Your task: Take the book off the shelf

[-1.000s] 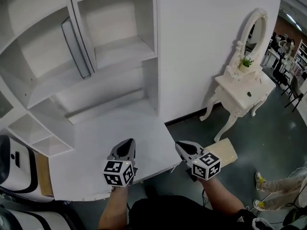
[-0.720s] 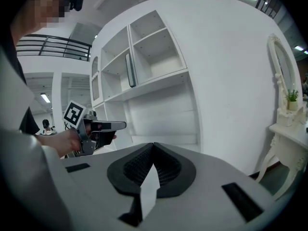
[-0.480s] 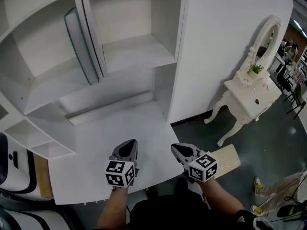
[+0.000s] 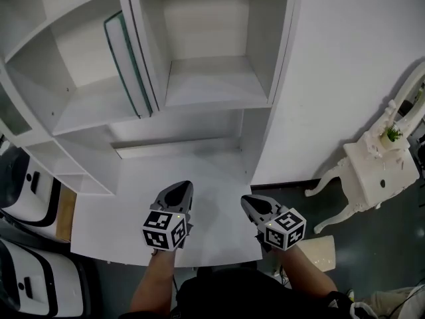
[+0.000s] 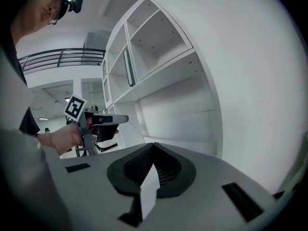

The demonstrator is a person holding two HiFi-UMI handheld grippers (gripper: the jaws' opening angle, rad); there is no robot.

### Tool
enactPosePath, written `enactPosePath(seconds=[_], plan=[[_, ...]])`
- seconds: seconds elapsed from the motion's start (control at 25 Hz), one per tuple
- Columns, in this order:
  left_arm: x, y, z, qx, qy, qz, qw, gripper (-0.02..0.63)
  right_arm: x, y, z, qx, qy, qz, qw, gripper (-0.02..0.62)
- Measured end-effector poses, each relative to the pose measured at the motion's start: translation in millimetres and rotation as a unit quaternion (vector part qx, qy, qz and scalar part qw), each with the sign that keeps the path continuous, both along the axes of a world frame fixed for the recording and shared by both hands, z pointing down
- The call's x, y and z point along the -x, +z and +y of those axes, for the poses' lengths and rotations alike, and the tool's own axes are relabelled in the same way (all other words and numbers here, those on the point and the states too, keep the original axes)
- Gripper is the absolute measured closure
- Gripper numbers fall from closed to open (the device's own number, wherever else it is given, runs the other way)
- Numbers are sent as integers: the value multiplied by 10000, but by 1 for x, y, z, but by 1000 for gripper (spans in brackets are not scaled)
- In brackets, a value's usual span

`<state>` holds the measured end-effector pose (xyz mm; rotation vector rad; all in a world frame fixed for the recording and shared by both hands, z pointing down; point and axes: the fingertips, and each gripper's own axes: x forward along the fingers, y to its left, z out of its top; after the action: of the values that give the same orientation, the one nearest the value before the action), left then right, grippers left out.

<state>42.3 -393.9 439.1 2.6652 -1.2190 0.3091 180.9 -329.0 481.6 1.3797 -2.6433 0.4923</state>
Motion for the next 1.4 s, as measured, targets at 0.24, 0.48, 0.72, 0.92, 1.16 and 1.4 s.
enactPosePath(seconds=[0.24, 0.48, 0.72, 0.92, 1.16, 1.4], plan=[[2, -43, -18, -292, -797, 66, 9964, 594, -21, -7, -28, -27, -666, 2, 9978, 581], [14, -82, -22, -596, -1216, 55, 9908, 587, -5, -19, -44, -211, -1080, -89, 9939, 581], [34, -129, -39, -990, -1537, -19, 9831, 455, 15, -34, -54, -385, -1295, -163, 9907, 581], [47, -155, -56, -1121, -1679, -42, 9794, 406, 19, -30, -60, -310, -1269, -200, 9912, 580], [53, -177, -76, -1215, -1736, 26, 9773, 365, 18, -26, -64, -254, -1221, -181, 9920, 580], [63, -194, -92, -1286, -1846, -69, 9743, 336, 19, -25, -65, -264, -1156, -203, 9927, 581]])
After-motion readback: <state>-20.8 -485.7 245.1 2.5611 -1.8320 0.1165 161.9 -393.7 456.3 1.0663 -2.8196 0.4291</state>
